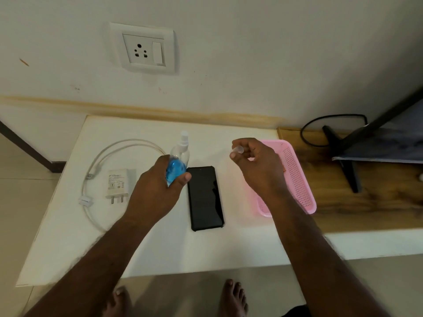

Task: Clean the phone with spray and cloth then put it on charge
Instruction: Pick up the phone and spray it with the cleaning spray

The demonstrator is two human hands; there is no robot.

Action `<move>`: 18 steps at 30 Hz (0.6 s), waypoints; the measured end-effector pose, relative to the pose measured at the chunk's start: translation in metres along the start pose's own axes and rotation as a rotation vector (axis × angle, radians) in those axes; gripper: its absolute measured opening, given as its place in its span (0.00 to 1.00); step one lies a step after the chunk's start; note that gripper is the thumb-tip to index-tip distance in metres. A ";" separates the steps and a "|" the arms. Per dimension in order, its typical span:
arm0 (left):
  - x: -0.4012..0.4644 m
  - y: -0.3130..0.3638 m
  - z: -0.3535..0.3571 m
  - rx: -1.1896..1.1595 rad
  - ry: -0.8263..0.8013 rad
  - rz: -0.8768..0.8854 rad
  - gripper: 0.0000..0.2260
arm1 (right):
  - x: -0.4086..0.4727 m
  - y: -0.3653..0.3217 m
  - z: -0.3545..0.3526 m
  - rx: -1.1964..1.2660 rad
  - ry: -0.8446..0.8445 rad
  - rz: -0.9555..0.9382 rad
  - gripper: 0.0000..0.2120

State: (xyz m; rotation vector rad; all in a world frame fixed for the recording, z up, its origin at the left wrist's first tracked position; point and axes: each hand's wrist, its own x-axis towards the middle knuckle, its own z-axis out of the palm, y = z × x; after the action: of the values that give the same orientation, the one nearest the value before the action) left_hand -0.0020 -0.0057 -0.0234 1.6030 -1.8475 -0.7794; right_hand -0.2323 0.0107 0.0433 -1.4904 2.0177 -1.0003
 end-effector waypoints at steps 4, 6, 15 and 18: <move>0.000 0.002 -0.003 -0.013 -0.016 -0.021 0.28 | 0.009 0.013 -0.022 -0.110 0.003 0.073 0.13; -0.001 0.003 -0.005 -0.006 -0.017 -0.030 0.28 | 0.010 0.016 -0.024 -0.157 -0.023 0.072 0.13; -0.001 0.004 -0.008 0.008 -0.004 -0.021 0.27 | 0.013 0.053 -0.050 -0.416 -0.254 0.308 0.12; -0.002 0.005 -0.007 0.004 -0.008 0.006 0.26 | 0.014 0.065 -0.043 -0.434 -0.273 0.323 0.12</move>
State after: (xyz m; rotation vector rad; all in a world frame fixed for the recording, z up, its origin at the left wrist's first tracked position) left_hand 0.0001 -0.0041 -0.0147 1.5978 -1.8600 -0.7808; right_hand -0.3075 0.0206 0.0221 -1.3443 2.2582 -0.2235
